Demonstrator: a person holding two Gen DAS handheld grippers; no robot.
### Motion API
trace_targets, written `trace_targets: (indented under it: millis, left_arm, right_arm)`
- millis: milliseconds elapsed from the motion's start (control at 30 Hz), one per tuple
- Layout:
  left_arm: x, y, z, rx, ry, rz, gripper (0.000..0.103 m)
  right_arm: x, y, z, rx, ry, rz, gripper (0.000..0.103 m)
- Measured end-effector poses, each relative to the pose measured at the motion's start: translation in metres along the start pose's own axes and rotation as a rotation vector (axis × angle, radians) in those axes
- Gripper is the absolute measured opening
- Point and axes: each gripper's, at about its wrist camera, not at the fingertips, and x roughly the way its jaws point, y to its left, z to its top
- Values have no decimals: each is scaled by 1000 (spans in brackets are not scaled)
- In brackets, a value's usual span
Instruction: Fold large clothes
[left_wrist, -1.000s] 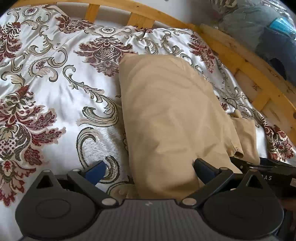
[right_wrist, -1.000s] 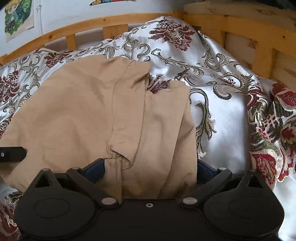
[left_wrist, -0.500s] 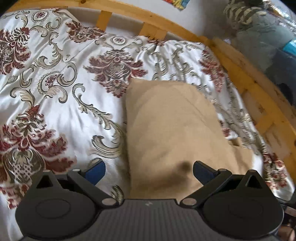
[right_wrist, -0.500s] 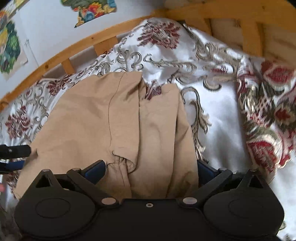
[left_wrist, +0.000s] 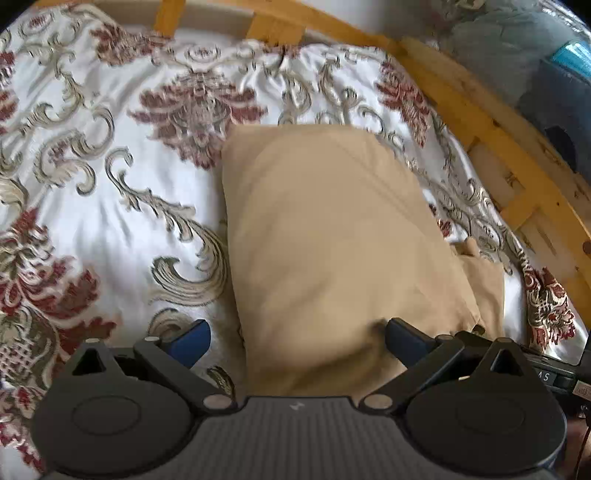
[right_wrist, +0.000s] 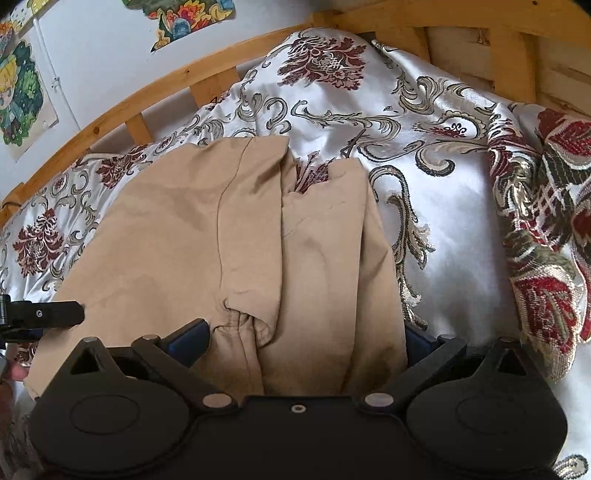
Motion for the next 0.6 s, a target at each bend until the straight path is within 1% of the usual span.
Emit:
trace_targets:
  millis: [100, 233, 333, 433, 500, 600]
  left_arm:
    - [7, 8, 0, -41, 22, -22, 103]
    - [10, 15, 0, -9, 30, -37, 103]
    - [13, 20, 8, -3, 83, -66, 103]
    - [15, 22, 20, 53, 148, -92, 103]
    - [17, 22, 26, 90, 176, -109, 103]
    - [23, 23, 30, 97, 197, -131, 103]
  right_arm:
    - [1, 4, -2, -26, 4, -12, 102]
    - [3, 5, -4, -55, 3, -19, 102]
    - [5, 6, -4, -77, -1, -23, 102]
    - [6, 6, -4, -80, -6, -24, 102]
    - [6, 5, -5, -76, -6, -21, 102]
    - [6, 4, -4, -73, -6, -15, 102]
